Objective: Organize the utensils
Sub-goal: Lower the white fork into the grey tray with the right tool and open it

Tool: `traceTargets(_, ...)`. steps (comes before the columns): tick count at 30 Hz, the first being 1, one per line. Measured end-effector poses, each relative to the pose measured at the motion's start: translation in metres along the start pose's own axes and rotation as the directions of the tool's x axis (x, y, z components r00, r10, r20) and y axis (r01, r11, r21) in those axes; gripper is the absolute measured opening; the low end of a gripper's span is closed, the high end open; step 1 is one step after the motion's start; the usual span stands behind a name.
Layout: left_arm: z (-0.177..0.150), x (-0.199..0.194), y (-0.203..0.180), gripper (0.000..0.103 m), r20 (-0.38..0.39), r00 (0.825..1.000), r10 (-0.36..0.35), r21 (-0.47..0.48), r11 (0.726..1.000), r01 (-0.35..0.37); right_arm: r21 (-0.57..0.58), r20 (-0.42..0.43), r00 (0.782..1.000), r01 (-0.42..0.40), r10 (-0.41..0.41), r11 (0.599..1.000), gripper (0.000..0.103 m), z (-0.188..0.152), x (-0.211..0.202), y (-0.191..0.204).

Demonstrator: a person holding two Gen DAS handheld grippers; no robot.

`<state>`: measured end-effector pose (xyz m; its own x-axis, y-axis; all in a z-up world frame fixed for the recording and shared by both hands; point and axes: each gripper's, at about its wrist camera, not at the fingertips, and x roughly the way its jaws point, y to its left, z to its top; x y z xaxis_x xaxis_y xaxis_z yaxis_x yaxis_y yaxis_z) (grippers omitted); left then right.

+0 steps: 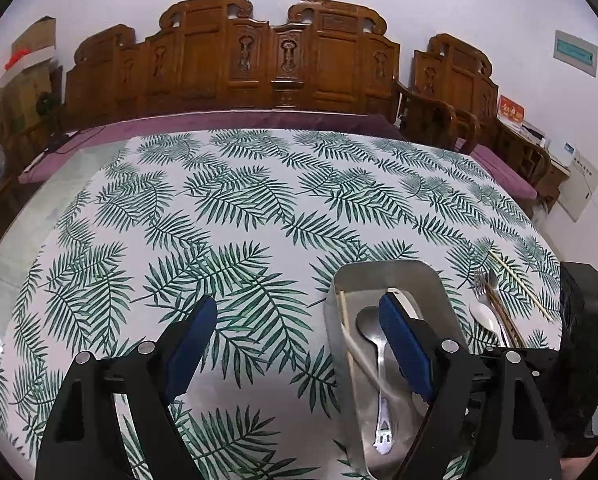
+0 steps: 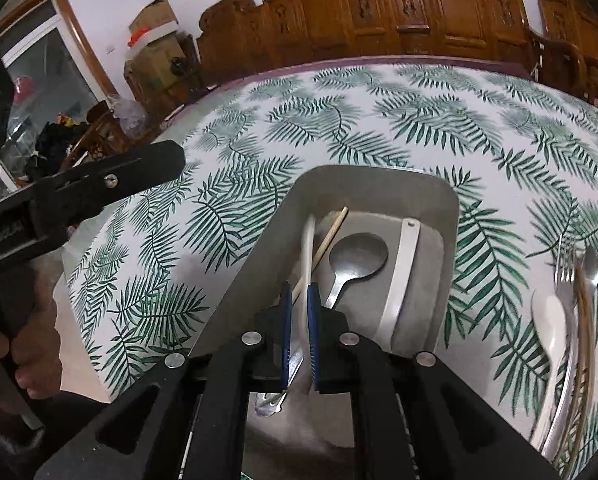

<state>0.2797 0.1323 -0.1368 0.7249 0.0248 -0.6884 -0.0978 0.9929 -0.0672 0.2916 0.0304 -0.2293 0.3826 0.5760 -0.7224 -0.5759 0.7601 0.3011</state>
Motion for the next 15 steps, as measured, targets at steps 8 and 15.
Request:
traceTargets(8,-0.001,-0.006,-0.021,0.079,0.015,0.999,-0.038,0.024,0.999,0.038,-0.071,0.063,0.996,0.073,-0.068,0.995,0.011,-0.002,-0.049,-0.021)
traceTargets(15,-0.003,-0.004,-0.055,0.079,0.006,0.995,-0.098,0.053,0.994,0.097,-0.107,0.11,0.977,0.194,-0.182,0.975,0.011,-0.006,-0.089,-0.071)
